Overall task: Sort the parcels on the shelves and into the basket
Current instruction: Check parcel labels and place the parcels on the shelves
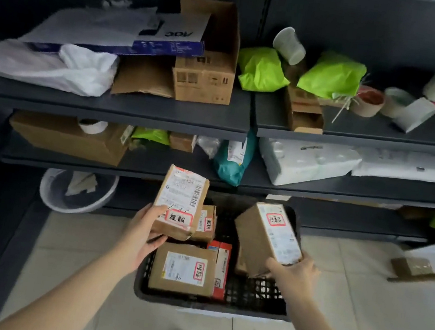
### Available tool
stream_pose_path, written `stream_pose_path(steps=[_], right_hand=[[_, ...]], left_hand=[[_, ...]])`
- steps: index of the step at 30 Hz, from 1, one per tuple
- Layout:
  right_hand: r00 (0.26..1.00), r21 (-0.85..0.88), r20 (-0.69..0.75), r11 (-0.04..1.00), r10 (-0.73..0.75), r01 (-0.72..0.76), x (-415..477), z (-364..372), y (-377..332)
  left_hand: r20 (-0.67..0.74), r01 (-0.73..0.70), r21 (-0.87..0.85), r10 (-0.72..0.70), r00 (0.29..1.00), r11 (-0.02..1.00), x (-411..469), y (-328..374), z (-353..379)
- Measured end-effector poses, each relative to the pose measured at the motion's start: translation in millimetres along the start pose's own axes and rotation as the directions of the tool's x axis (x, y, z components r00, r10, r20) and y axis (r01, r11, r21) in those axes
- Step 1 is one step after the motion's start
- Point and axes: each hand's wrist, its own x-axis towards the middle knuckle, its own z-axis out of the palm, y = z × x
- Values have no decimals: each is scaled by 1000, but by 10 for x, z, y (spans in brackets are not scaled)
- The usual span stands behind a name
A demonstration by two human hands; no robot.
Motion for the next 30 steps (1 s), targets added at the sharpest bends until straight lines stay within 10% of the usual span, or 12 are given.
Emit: stream_pose_path(steps=[15, 30], right_hand=[[960, -200, 111, 952, 258, -233, 1245, 1627, 587], [983, -171, -26, 968, 182, -184, 1564, 2285, 874]], left_hand=[[-10, 20, 64, -19, 1000, 998, 1498, -403, 192], [28, 14, 17, -14, 1000, 1000, 1905, -816, 86]])
